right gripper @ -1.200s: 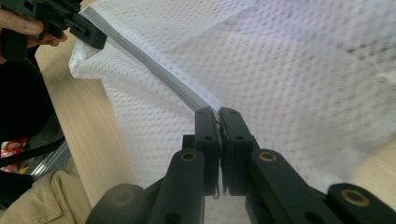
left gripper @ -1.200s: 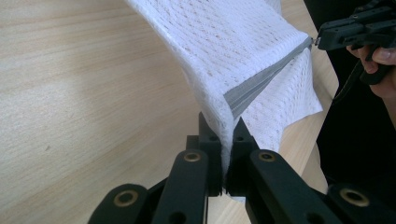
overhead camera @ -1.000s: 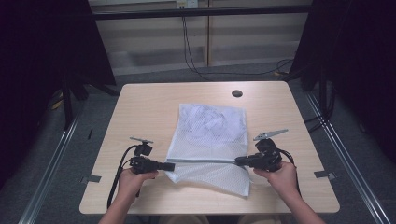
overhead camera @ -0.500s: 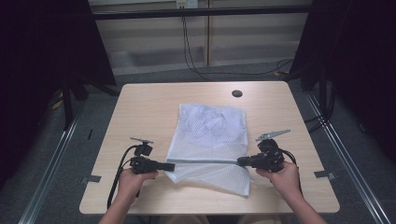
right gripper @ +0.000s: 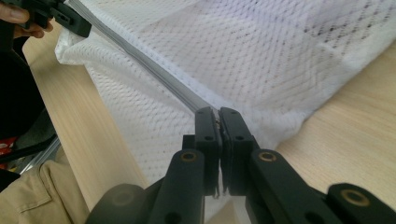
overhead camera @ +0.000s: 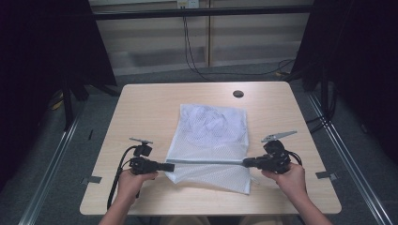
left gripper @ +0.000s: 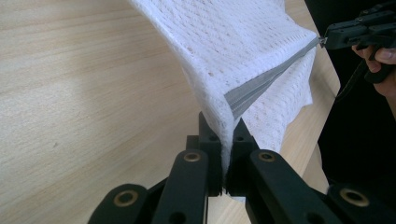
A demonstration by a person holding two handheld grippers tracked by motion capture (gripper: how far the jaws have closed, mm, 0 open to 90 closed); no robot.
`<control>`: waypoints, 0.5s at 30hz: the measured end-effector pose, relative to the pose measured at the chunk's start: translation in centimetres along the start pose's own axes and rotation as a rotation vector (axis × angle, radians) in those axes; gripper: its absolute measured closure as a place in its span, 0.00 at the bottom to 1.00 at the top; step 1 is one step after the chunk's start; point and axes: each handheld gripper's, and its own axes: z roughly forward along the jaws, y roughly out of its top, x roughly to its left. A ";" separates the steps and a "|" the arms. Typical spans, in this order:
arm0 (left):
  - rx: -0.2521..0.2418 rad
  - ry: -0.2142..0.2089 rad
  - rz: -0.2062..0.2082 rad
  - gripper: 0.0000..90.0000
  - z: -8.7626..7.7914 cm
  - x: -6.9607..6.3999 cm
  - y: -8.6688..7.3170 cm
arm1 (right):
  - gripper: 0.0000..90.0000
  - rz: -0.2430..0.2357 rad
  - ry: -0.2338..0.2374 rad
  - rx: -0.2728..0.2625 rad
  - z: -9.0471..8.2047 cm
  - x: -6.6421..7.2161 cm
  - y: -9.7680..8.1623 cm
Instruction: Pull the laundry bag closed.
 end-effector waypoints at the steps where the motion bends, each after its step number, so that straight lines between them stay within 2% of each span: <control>1: 0.004 -0.005 0.003 0.98 0.0 0.1 0.0 | 0.97 0.008 -0.003 -0.003 -0.1 -0.1 -0.1; 3: 0.004 -0.012 -0.007 0.98 0.1 0.0 0.0 | 0.97 0.011 0.000 -0.008 -0.4 -0.4 -0.2; 7: 0.008 -0.012 0.000 0.98 0.2 0.0 0.0 | 0.97 0.003 -0.004 -0.004 -0.6 -0.2 -0.4; 11: 0.026 -0.007 0.021 0.98 0.2 0.1 0.0 | 0.97 0.002 -0.002 -0.001 -0.5 -0.2 -0.6; 15: 0.016 -0.010 -0.001 0.98 0.2 0.0 0.0 | 0.97 -0.004 -0.017 0.001 -0.6 -0.3 -0.7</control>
